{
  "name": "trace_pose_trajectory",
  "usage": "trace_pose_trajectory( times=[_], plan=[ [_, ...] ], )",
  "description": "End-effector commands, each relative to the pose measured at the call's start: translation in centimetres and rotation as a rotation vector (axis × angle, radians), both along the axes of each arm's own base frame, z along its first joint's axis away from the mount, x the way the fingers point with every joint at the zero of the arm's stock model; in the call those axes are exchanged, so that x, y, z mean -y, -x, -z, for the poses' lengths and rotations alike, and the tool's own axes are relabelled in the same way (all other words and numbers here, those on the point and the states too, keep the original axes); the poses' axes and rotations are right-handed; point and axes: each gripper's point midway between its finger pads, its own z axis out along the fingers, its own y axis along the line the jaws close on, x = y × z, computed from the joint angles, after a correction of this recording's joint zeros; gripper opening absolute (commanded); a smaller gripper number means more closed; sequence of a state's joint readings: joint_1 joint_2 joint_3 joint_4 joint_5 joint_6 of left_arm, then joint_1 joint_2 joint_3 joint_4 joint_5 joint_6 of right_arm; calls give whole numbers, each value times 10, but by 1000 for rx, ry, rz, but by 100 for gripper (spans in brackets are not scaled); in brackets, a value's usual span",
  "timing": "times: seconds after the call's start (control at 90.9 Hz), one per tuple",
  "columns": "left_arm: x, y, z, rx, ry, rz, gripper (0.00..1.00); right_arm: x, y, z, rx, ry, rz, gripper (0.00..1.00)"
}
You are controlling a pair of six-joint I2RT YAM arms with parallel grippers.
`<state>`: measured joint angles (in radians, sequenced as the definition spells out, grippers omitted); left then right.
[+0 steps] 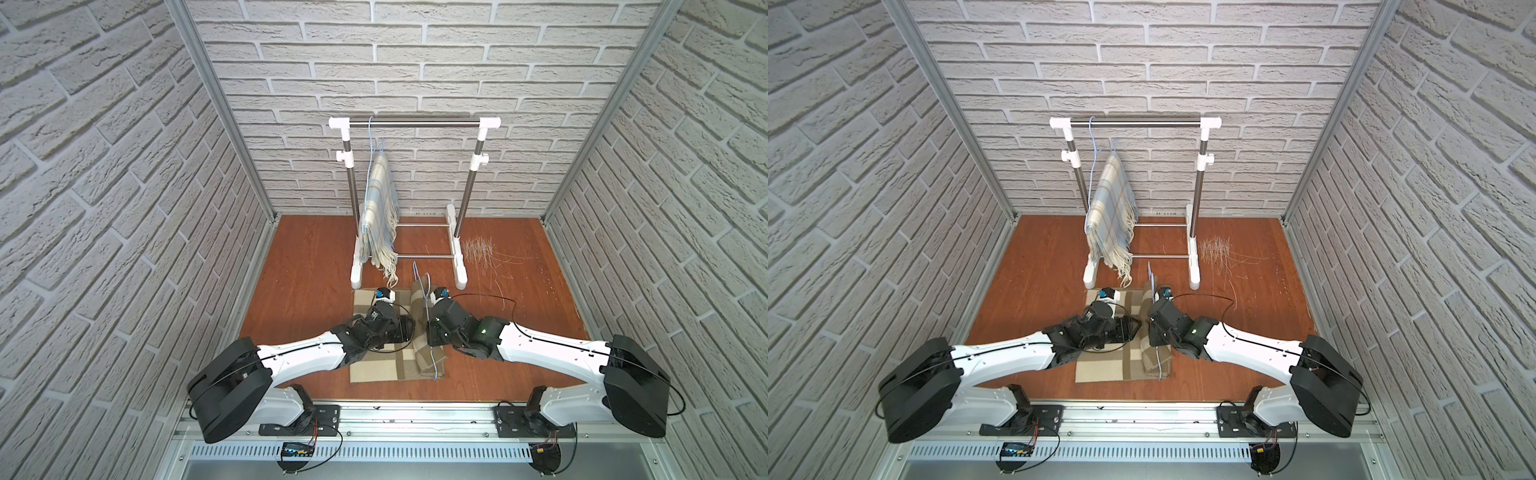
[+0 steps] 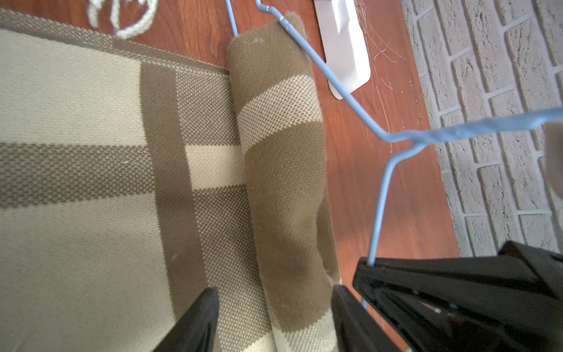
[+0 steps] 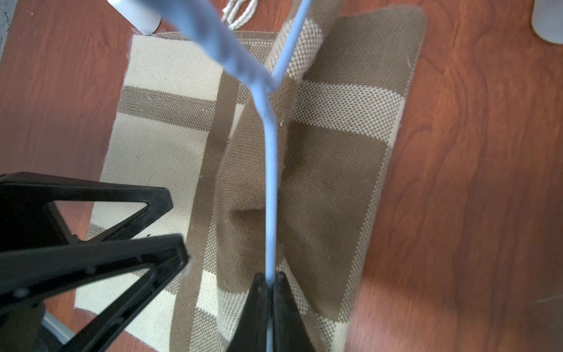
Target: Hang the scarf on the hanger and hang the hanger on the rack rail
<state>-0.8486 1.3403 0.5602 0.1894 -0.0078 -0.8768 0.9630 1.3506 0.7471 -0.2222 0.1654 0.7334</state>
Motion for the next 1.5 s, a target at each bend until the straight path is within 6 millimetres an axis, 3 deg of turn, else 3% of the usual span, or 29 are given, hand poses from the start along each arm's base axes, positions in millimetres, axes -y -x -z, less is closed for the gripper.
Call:
trace_pose_trajectory(
  times=[0.0, 0.275, 0.385, 0.429, 0.517, 0.561, 0.77, 0.924, 1.111, 1.21, 1.364, 1.43, 1.485],
  plan=[
    [19, -22, -25, 86, 69, 4, 65, 11, 9, 7, -34, 37, -12, 3],
    [37, -42, 4, 53, 17, 30, 67, 15, 11, -2, -22, 26, -14, 3],
    [38, -44, 18, 19, -2, 40, 60, 17, 10, -10, -9, 20, -9, 3],
    [36, -44, 19, 20, -2, 38, 52, 18, 10, -12, -7, 20, -9, 3],
    [34, -48, 10, 42, 13, 30, 10, 21, 12, -13, -13, 24, -1, 3],
    [32, -49, 0, 61, 25, 29, 0, 22, 12, -12, -17, 27, 5, 3],
    [-1, -53, -55, 115, 62, -35, 0, 26, 10, -16, -9, 44, 22, 3],
    [-46, -28, -59, 62, 29, -85, 0, 19, 4, -16, 1, 22, 35, 3],
    [-100, 8, 4, -103, -40, -155, 0, 13, 1, 8, -16, -2, 74, 3],
    [-111, 20, 29, -157, -46, -174, 0, 20, 1, 5, 2, 3, 77, 3],
    [-119, 24, 42, -169, -55, -225, 11, 19, 0, -14, 28, 9, 42, 3],
    [-127, 23, 43, -164, -77, -257, 27, 18, 1, -18, 25, 19, 23, 3],
    [-131, 23, 43, -152, -92, -272, 34, 17, 2, -22, 24, 19, 14, 3]
  ],
)
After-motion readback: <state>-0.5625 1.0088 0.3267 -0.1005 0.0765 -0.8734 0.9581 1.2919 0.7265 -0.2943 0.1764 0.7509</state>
